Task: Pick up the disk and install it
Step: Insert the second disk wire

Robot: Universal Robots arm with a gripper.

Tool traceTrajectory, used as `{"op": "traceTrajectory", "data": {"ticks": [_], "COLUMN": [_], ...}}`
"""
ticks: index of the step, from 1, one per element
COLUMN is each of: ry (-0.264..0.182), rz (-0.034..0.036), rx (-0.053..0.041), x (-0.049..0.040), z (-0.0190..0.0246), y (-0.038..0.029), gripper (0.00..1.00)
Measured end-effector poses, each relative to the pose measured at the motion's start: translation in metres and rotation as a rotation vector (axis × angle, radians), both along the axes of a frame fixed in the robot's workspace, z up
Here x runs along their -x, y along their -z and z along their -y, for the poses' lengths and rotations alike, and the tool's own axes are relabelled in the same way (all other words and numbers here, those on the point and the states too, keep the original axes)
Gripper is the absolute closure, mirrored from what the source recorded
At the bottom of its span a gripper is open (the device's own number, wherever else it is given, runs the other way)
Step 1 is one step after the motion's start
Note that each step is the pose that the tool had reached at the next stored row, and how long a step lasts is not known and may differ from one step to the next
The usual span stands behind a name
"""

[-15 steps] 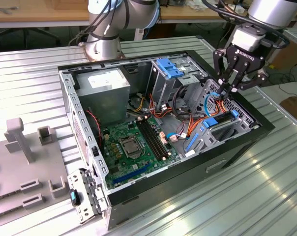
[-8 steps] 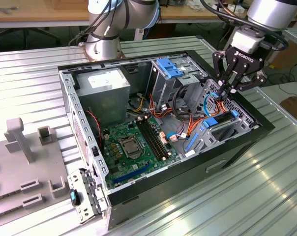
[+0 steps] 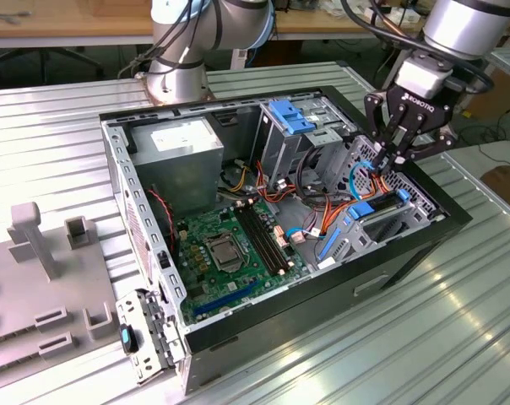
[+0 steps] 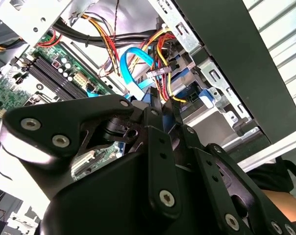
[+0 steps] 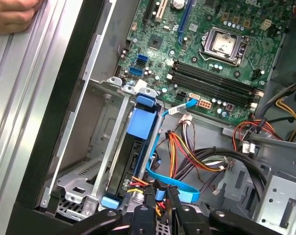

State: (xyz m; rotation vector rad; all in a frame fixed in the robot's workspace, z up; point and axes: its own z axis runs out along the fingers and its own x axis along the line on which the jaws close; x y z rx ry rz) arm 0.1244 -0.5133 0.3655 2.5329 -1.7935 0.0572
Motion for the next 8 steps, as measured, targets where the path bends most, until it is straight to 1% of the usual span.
{"op": "traceTrajectory", "data": {"ticks": [3, 4, 8], "ry": [-0.001, -0.001, -0.002], "rz": [0.0003, 0.0003, 0.0003], "rx": [-0.0001, -0.0001, -0.0001], "x": [0.0, 0.0, 0.0], "z": [0.0006, 0.0006, 0.0007], "y": [0.0006, 0.0005, 0.0005], "gripper": [0.78, 0.84, 0.84]}}
